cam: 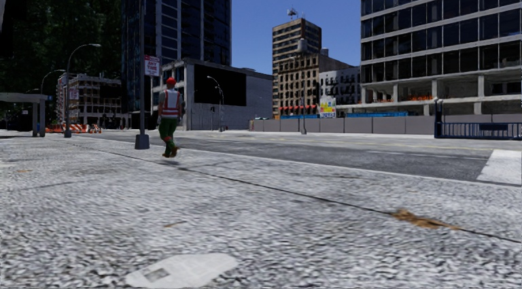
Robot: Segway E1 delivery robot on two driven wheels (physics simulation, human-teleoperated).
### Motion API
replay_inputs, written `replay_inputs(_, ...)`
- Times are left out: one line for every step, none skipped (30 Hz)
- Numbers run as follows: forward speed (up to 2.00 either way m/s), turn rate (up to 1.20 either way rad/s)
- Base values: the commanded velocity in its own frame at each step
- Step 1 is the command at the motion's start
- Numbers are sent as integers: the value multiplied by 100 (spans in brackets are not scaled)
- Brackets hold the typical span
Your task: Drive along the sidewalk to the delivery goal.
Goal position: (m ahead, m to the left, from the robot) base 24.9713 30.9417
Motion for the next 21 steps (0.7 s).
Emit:
replay_inputs(200,63)
replay_inputs(200,63)
replay_inputs(200,63)
replay_inputs(200,63)
replay_inputs(200,63)
replay_inputs(200,63)
replay_inputs(200,63)
replay_inputs(200,64)
replay_inputs(200,64)
replay_inputs(200,64)
replay_inputs(200,64)
replay_inputs(200,64)
replay_inputs(200,64)
replay_inputs(200,64)
replay_inputs(200,64)
replay_inputs(200,64)
replay_inputs(200,65)
replay_inputs(200,74)
replay_inputs(200,81)
replay_inputs(200,81)
replay_inputs(200,83)
